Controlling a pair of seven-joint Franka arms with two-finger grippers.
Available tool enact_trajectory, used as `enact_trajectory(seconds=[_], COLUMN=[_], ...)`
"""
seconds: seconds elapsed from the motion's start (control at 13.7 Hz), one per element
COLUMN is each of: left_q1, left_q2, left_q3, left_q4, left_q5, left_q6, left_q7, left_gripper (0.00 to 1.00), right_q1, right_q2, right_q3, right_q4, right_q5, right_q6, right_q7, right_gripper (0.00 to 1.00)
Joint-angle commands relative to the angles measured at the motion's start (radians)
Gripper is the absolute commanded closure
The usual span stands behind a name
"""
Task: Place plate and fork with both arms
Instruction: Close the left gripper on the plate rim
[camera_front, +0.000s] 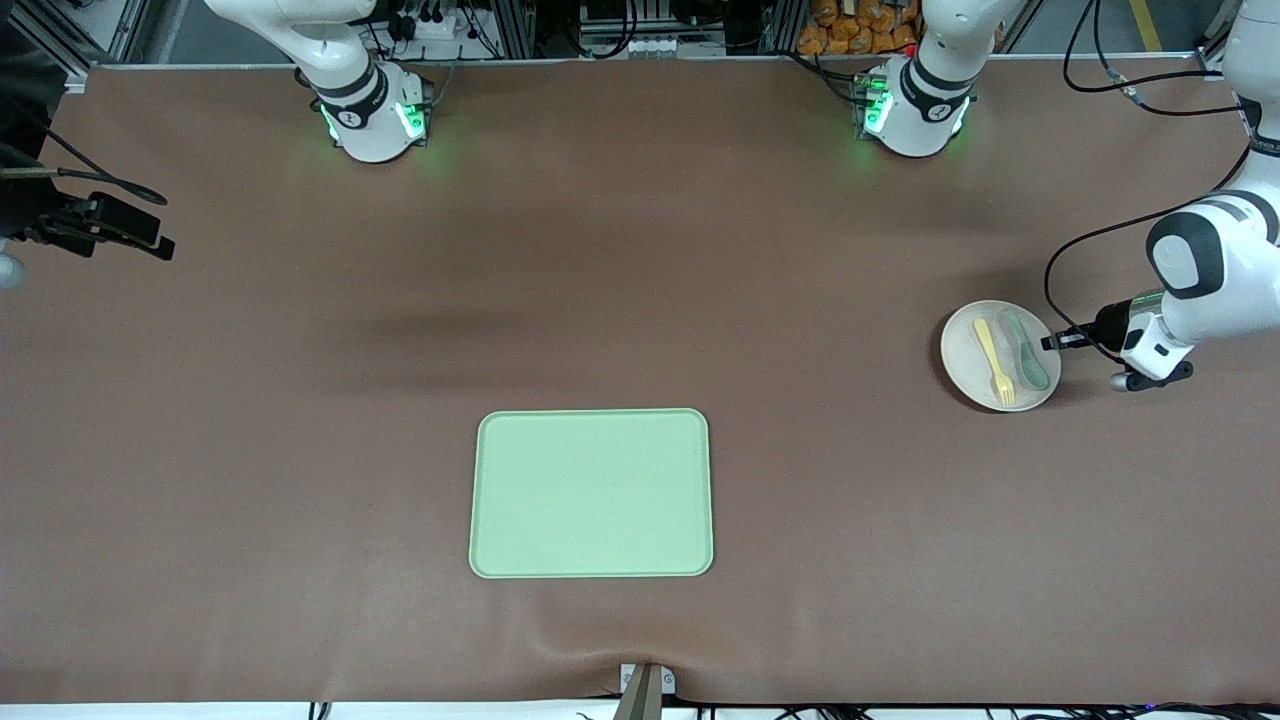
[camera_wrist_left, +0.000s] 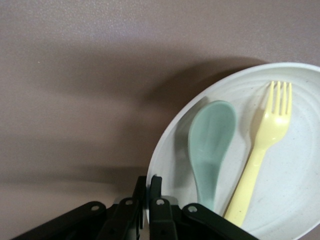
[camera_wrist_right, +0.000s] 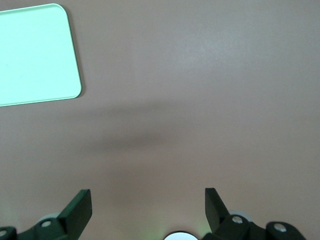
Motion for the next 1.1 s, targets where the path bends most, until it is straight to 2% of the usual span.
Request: enact_trajectory(seconds=[0.0,0.07,0.29,0.66,0.88,1.02], left_q1=[0.012,0.021,0.032,0.040,0.038,0.035], left_q2=[-0.007,-0.012,-0.012,-0.015,-0.026,-0.030], left_q3=[-0.010,-0.013,-0.015,-0.023,-0.108,-0.189], left_q4=[0.000,0.003,0.054,0.101,0.184,0.232], left_q5=[-0.028,-0.049,-0.260,-0.314,-0.319,-0.318], left_q6=[0.001,-0.017,-0.141,-0.213,-0.296,-0.312], left_q7=[0.015,0.021,0.130,0.141,0.104,0.084], left_gripper=[1.00,1.00,1.00,1.00,1.00,1.00], right_q1=[-0.001,-0.001,0.001,-0.004,-0.004,-0.004], right_q2=[-0.018,-0.018,-0.018,-0.016,-0.016,-0.016], right_q3=[-0.001,-0.001,-0.001,-0.001,-0.001,-0.001], right_q4=[-0.019,-0.017,-0.017,-0.019,-0.019,-0.019], right_q5=[0.013,0.013,0.013,0.013,0.013,0.013], right_q6=[0.001,0.001,0.001,-0.007,-0.007,-0.007], right_q7=[0.020,0.020,0.020,0.019,0.020,0.019], right_gripper=[0.00,0.00,0.00,0.00,0.00,0.00])
